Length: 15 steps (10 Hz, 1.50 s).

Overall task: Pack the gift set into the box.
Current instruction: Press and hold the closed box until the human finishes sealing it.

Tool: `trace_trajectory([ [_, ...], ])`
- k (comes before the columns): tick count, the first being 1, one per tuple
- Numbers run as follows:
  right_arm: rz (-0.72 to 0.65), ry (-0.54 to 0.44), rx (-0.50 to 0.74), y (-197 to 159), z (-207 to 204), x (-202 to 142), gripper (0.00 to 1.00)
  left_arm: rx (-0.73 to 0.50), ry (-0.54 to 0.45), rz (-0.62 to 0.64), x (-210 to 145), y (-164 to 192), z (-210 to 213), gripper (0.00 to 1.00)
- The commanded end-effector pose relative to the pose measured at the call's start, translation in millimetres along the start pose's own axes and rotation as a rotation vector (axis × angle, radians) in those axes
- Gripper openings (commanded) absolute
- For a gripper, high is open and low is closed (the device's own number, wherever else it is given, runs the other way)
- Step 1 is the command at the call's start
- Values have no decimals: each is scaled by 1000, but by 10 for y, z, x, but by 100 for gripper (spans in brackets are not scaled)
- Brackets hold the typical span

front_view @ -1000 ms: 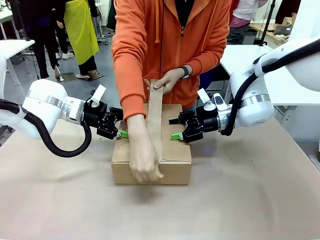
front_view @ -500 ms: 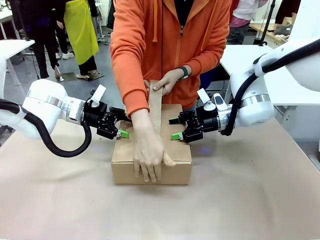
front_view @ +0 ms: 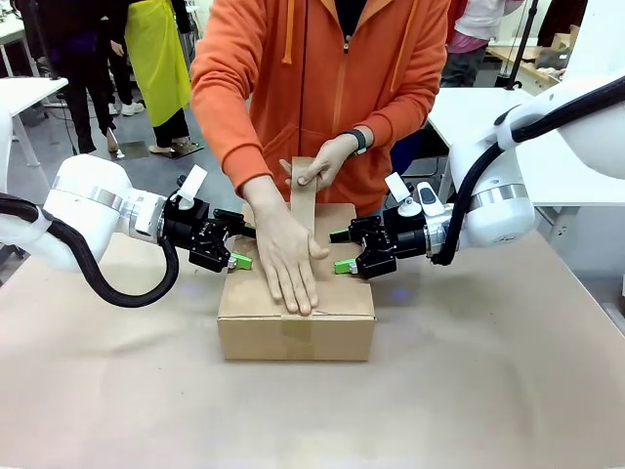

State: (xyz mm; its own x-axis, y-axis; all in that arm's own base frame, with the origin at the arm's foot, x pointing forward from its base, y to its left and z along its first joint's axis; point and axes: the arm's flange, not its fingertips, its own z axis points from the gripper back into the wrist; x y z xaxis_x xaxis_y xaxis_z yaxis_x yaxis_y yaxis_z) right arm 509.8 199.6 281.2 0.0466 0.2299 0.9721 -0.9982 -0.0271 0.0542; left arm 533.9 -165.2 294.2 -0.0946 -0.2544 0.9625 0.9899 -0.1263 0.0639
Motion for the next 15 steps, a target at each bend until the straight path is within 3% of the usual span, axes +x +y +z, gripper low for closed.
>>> trace_trajectory([
  [1,-9,9,-1,6,-17,-22,100,1,3,-12,-12,-19,-7,100],
  [15,-9,9,-1,6,-17,-22,100,1,3,-12,-12,-19,-7,100],
])
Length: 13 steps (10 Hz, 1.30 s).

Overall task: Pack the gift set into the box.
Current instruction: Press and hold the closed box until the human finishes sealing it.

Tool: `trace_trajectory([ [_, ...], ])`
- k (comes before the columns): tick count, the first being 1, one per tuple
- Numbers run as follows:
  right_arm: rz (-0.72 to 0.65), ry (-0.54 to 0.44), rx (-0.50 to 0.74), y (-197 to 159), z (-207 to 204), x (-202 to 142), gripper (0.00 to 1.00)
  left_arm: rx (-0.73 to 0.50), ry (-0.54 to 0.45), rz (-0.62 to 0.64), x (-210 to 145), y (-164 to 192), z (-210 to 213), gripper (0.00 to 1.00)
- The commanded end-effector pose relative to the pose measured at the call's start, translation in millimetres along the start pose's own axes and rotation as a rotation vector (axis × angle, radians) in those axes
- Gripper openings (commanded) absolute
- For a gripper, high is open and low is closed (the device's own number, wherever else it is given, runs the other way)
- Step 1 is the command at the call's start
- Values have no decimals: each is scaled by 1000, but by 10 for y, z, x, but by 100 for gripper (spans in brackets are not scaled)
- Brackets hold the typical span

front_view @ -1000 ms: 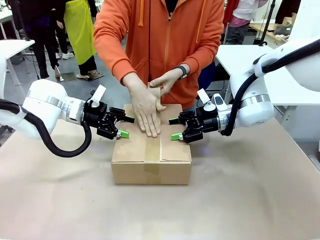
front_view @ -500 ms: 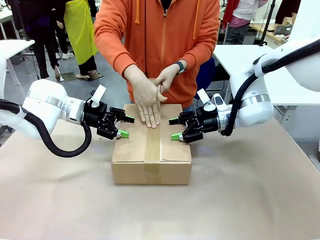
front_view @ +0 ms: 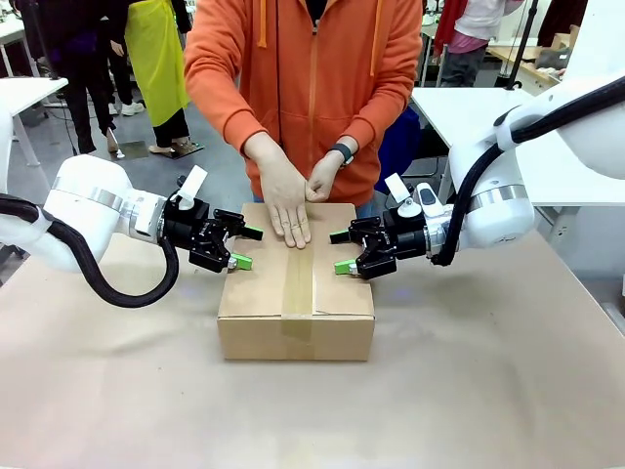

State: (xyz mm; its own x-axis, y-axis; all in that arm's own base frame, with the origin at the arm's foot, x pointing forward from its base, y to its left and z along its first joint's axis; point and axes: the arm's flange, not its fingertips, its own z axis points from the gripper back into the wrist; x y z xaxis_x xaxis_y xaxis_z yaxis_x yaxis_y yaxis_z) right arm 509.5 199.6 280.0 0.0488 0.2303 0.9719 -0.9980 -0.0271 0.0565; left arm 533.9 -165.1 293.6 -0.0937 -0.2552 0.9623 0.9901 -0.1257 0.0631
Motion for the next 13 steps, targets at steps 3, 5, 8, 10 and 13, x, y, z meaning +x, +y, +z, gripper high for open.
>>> trace_trajectory([
  [3,-7,8,-1,3,-15,-10,100,0,3,-12,-6,-19,-6,100],
  [5,-7,8,-1,3,-15,-10,100,0,3,-12,-6,-19,-6,100],
  [8,-7,8,-1,3,-15,-10,100,0,3,-12,-6,-19,-6,100],
  [10,-7,8,-1,3,-15,-10,100,0,3,-12,-6,-19,-6,100],
  [13,-7,8,-1,3,-15,-10,100,0,3,-12,-6,-19,-6,100],
])
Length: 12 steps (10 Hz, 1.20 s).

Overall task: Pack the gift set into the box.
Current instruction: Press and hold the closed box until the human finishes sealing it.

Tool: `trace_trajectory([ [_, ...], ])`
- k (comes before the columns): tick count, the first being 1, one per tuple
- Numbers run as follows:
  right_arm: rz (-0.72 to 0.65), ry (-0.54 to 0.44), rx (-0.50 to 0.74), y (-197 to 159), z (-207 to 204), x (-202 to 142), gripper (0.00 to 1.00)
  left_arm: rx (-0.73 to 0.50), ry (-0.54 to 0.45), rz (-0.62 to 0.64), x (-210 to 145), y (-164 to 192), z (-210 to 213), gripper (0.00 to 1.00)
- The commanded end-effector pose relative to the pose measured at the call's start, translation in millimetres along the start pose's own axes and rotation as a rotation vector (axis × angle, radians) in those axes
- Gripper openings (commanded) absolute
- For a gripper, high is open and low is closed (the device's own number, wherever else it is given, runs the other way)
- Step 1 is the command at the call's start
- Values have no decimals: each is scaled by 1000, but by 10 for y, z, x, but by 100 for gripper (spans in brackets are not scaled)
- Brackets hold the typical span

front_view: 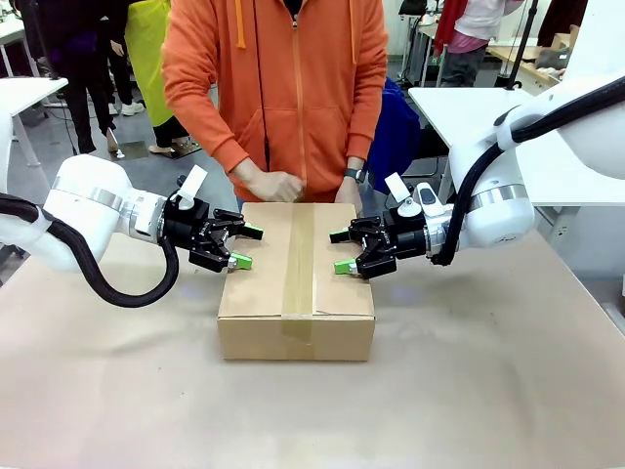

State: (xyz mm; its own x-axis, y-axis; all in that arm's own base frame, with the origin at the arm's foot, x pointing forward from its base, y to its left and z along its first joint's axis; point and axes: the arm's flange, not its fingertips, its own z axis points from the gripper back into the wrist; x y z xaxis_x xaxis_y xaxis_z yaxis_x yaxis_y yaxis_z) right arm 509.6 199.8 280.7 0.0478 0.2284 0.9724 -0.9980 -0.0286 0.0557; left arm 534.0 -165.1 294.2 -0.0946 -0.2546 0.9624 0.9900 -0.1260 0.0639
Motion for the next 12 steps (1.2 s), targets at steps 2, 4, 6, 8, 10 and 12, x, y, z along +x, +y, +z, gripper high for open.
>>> trace_trajectory([
  [2,0,0,0,0,0,0,100,0,0,0,0,0,0,100],
  [4,120,-201,-88,493,849,697,100,-4,-273,-96,734,-636,958,100],
  [6,176,-353,-341,758,1640,672,100,218,-425,-136,597,-1006,1643,100],
  [8,118,-266,-209,536,1349,839,100,93,-355,-118,830,-811,1416,100],
  [10,118,-266,-209,536,1349,839,100,93,-355,-118,830,-811,1416,100],
  [12,118,-266,-209,536,1349,839,100,93,-355,-118,830,-811,1416,100],
])
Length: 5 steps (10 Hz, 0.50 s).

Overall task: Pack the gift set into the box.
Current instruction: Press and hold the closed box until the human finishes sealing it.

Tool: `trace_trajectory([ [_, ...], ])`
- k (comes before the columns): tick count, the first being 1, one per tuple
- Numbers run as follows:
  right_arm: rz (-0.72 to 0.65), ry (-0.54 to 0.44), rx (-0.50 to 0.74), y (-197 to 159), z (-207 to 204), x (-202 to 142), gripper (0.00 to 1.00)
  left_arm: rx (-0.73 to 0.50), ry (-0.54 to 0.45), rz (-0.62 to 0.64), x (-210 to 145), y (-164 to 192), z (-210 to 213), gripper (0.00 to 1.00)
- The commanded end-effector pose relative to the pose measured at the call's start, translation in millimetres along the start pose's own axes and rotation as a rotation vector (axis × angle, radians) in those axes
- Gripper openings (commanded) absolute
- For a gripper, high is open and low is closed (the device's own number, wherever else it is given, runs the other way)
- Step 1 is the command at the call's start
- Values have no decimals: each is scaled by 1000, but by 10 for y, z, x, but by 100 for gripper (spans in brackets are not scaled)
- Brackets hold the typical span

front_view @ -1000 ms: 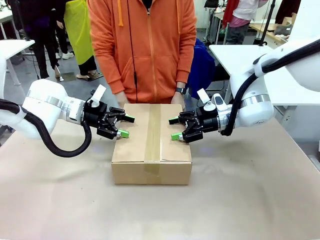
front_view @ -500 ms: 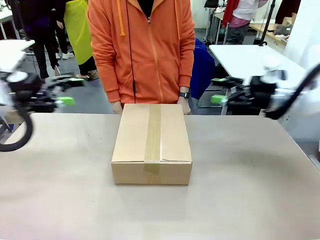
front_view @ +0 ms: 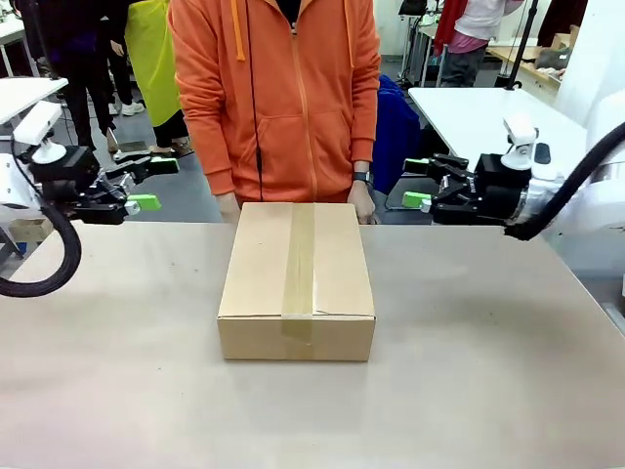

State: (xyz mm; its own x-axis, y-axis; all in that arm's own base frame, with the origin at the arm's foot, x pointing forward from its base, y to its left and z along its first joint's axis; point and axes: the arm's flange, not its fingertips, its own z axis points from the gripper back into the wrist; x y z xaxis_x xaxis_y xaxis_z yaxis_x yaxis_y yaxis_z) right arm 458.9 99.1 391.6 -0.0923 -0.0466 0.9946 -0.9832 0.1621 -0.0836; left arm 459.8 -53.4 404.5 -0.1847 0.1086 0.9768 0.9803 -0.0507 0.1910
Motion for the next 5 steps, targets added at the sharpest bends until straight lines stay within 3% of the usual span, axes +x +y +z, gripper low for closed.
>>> trace_trajectory([
  [1,-2,21,-4,-90,115,42,100,8,2,3,30,6,130,100],
  [5,-2,21,-4,-90,115,42,100,8,2,3,30,6,130,100],
])
